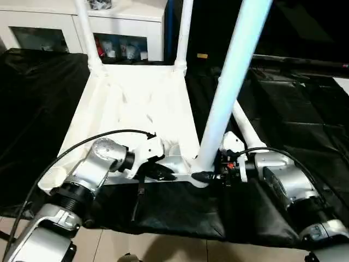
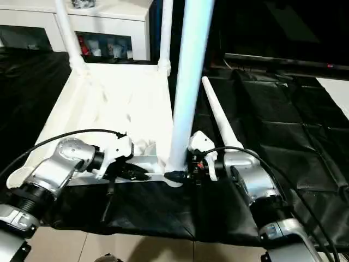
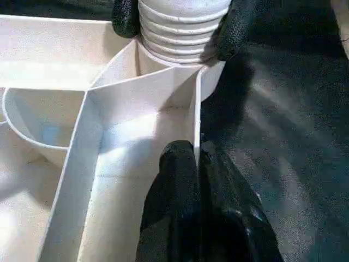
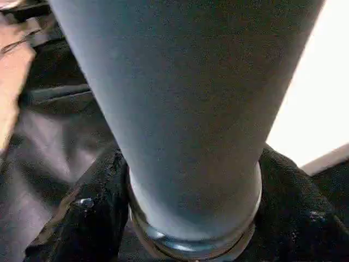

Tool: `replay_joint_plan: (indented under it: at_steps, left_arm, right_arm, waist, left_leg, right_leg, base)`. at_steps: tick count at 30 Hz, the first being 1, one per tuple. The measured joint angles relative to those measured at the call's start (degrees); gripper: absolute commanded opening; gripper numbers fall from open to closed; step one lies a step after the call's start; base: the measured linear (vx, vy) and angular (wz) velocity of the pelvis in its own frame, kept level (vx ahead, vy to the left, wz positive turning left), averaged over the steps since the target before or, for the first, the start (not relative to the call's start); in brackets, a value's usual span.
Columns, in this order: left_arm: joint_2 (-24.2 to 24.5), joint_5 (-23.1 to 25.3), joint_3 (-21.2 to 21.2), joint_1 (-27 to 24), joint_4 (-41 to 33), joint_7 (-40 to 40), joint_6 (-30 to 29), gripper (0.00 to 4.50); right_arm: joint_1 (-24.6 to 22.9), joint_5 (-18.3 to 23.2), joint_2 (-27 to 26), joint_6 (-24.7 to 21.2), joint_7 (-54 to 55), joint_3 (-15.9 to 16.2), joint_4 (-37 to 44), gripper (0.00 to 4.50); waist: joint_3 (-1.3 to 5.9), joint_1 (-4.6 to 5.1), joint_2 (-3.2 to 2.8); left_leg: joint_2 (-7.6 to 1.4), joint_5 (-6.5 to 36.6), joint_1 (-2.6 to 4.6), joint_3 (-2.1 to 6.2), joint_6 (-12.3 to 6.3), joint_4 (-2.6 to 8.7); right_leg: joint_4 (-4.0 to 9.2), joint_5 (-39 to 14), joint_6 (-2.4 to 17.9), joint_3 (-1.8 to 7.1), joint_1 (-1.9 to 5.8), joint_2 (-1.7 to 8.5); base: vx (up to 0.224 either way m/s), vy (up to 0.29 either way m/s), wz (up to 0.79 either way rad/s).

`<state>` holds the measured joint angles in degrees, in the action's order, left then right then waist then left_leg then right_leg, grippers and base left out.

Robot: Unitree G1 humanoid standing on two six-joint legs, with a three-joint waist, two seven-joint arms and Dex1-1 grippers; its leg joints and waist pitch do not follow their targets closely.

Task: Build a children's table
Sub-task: Rotate leg to tighten

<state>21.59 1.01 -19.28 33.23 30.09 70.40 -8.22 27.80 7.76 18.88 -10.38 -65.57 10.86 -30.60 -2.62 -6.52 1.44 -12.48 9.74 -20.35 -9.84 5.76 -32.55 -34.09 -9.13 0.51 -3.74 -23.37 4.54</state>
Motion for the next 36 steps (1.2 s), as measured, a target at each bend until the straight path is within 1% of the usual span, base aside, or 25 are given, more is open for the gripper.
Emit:
replay_joint_plan:
  at_steps: [2, 3, 4, 5, 7, 10, 11, 12, 13, 14, 18, 20, 23, 25, 27, 30, 31, 33, 36]
  left_arm:
    - [-2.1, 1.3, 1.7, 0.4, 1.6, -6.4, -1.0, 0.00]
    - [-3.2, 1.9, 2.1, 0.9, 2.2, -9.2, -1.9, 0.00]
    - [-4.3, 2.4, 2.3, 1.3, 2.5, -11.5, -2.7, 0.00]
    - [-6.2, 3.1, 2.6, 1.6, 2.9, -14.8, -4.1, 0.00]
    - [-9.1, 3.7, 2.8, 2.8, 3.9, -20.1, -6.8, 0.00]
    - [-12.4, 4.4, 3.6, 3.7, 4.8, -26.5, -9.4, 0.00]
    - [-13.0, 4.8, 3.6, 3.8, 4.8, -27.5, -9.6, 0.00]
    - [-13.4, 5.0, 3.6, 3.8, 4.8, -28.1, -9.6, 0.00]
    - [-13.6, 5.4, 3.6, 3.8, 4.8, -28.3, -9.6, 0.00]
    - [-13.7, 5.4, 3.6, 3.8, 4.7, -28.3, -9.6, 0.00]
    - [-13.6, 5.5, 3.6, 3.8, 4.5, -27.3, -9.6, 0.00]
    - [-13.3, 5.4, 3.6, 3.8, 4.4, -26.7, -9.4, 0.00]
    - [-11.8, 5.2, 3.5, 3.7, 3.9, -24.0, -8.7, 0.00]
    - [-9.9, 4.5, 3.0, 2.9, 3.0, -20.1, -6.7, 0.00]
    - [-8.6, 3.8, 2.6, 2.4, 2.0, -17.3, -5.9, 0.00]
    - [-6.4, 2.7, 2.6, 2.0, 1.5, -12.8, -4.8, 0.00]
    - [-5.7, 2.4, 2.6, 1.6, 1.0, -11.0, -4.3, 0.00]
    - [-4.4, 1.8, 2.5, 1.0, 0.3, -8.0, -3.9, 0.00]
    - [-2.9, 0.9, 2.3, 0.7, 0.0, -4.3, -3.6, 0.00]
  right_arm:
    - [1.4, -0.6, -3.8, 0.9, 9.0, -2.8, -4.0, 2.77]
    - [2.3, -0.9, -5.4, 1.1, 13.2, -3.8, -5.7, 2.77]
    - [3.2, -1.0, -6.5, 1.1, 16.8, -4.6, -7.2, 2.77]
    - [4.1, -1.1, -7.8, 1.1, 21.5, -6.0, -9.0, 2.76]
    - [5.8, -1.3, -9.9, 1.1, 28.7, -7.7, -11.8, 2.76]
    - [8.2, -1.6, -12.9, 1.7, 38.1, -9.8, -15.2, 2.76]
    - [8.5, -1.7, -13.4, 2.2, 39.5, -10.2, -15.8, 2.76]
    - [8.5, -1.7, -13.6, 2.7, 40.2, -10.4, -16.2, 3.10]
    - [8.8, -1.7, -13.8, 3.5, 40.5, -10.7, -17.0, 3.10]
    - [8.9, -1.7, -13.9, 3.7, 40.5, -11.0, -17.2, 3.45]
    - [8.9, -1.6, -14.1, 4.5, 38.8, -11.6, -17.5, 3.56]
    - [8.9, -1.8, -13.7, 4.9, 37.5, -11.4, -17.5, 3.95]
    - [8.8, -2.2, -12.3, 5.8, 33.3, -9.6, -17.5, 3.95]
    - [8.4, -2.9, -10.3, 6.7, 28.3, -7.7, -16.8, 3.95]
    - [7.9, -3.2, -8.3, 7.6, 24.2, -6.4, -16.2, 3.95]
    - [6.9, -3.7, -5.8, 8.6, 17.2, -4.3, -14.2, 3.95]
    - [6.1, -3.6, -4.6, 8.6, 14.2, -3.7, -12.9, 3.95]
    - [5.2, -3.0, -2.9, 8.4, 9.6, -3.0, -10.9, 3.95]
    - [4.1, -2.0, -1.3, 7.4, 4.0, -1.8, -8.1, 3.95]
  waist:
    - [0.01, 0.65, 0.07]
    - [-0.01, 1.21, 0.09]
    - [-0.02, 1.67, 0.09]
    - [-0.03, 2.02, 0.11]
    - [-0.03, 2.61, 0.09]
    - [-0.03, 3.14, 0.09]
    - [-0.02, 3.19, 0.07]
    - [0.00, 3.19, 0.05]
    - [0.02, 3.18, 0.03]
    - [0.02, 3.16, 0.03]
    - [0.03, 3.12, -0.02]
    - [0.02, 3.13, -0.05]
    - [-0.04, 3.13, -0.14]
    - [-0.09, 2.99, -0.24]
    - [-0.08, 2.82, -0.32]
    - [-0.09, 2.27, -0.34]
    - [-0.10, 1.89, -0.34]
    - [-0.10, 1.40, -0.33]
    - [-0.10, 0.93, -0.32]
  left_leg:
    - [0.00, 0.0, 0.18, 0.02, 0.00, -0.05]
    - [0.01, 0.0, 0.18, 0.03, 0.01, -0.08]
    - [0.01, 0.0, 0.21, 0.10, 0.01, -0.08]
    - [0.04, 0.0, 0.21, 0.15, 0.01, -0.08]
    - [0.18, 0.0, 0.26, 0.17, 0.01, -0.07]
    - [0.33, 0.0, 0.25, 0.20, 0.01, -0.05]
    - [0.33, 0.0, 0.24, 0.20, 0.01, -0.05]
    - [0.34, 0.0, 0.23, 0.20, 0.01, -0.04]
    - [0.35, 0.0, 0.23, 0.20, 0.01, -0.04]
    - [0.35, 0.0, 0.22, 0.20, 0.01, -0.04]
    - [0.36, 0.0, 0.16, 0.18, 0.00, 0.03]
    - [0.36, 0.0, 0.16, 0.18, 0.01, 0.09]
    - [0.35, 0.0, 0.16, 0.18, 0.01, 0.23]
    - [0.34, 0.0, 0.12, 0.18, 0.01, 0.27]
    - [0.30, 0.0, 0.11, 0.15, 0.00, 0.26]
    - [0.29, 0.0, -0.15, 0.14, -0.01, 0.19]
    - [0.27, 0.0, -0.20, 0.13, -0.01, 0.12]
    - [0.13, 0.0, -0.22, 0.10, -0.02, 0.06]
    - [0.01, 0.0, -0.27, -0.01, -0.03, -0.03]
  right_leg:
    - [-0.06, -0.1, -0.2, 0.00, 0.05, 0.00]
    - [-0.05, -0.1, -0.2, -0.02, 0.02, 0.00]
    - [0.02, -0.2, -0.3, -0.03, 0.02, 0.00]
    - [0.07, -0.2, -0.3, -0.03, 0.02, 0.01]
    - [0.10, -0.2, -0.3, -0.06, 0.02, 0.05]
    - [0.05, -0.1, -0.3, -0.08, -0.11, 0.04]
    - [0.05, -0.1, -0.3, -0.07, -0.11, 0.04]
    - [0.05, -0.1, -0.3, -0.05, -0.09, 0.04]
    - [0.05, -0.1, -0.2, -0.04, -0.06, 0.04]
    - [0.05, -0.1, -0.2, -0.04, -0.05, 0.04]
    - [0.04, -0.1, -0.2, -0.03, -0.05, 0.04]
    - [0.03, -0.1, -0.2, -0.04, -0.06, 0.04]
    - [0.02, -0.1, -0.2, -0.06, -0.11, 0.04]
    - [0.01, -0.1, -0.2, -0.07, -0.16, 0.03]
    - [0.00, 0.0, 0.0, -0.07, -0.27, 0.03]
    - [0.02, 0.1, 0.1, -0.06, -0.42, 0.03]
    - [0.02, 0.1, 0.1, -0.04, -0.44, 0.04]
    - [0.03, 0.1, 0.1, -0.02, -0.44, 0.04]
    - [0.02, 0.1, 0.2, -0.05, -0.44, 0.04]
  base:
    - [0.000, 0.000, 0.00]
    - [0.000, 0.000, 0.00]
    - [0.000, 0.000, 0.00]
    - [0.000, 0.000, 0.00]
    - [0.000, 0.000, 0.00]
    - [0.000, 0.000, 0.00]
    - [0.000, 0.000, 0.00]
    - [0.000, 0.000, 0.00]
    - [0.000, 0.000, 0.00]
    - [0.000, 0.000, 0.00]
    - [0.000, 0.000, 0.00]
    - [0.000, 0.000, 0.00]
    - [0.000, 0.000, 0.00]
    - [0.000, 0.000, 0.00]
    - [0.000, 0.000, 0.00]
    - [0.000, 0.000, 0.00]
    - [0.000, 0.000, 0.00]
    - [0.000, 0.000, 0.00]
    - [0.000, 0.000, 0.00]
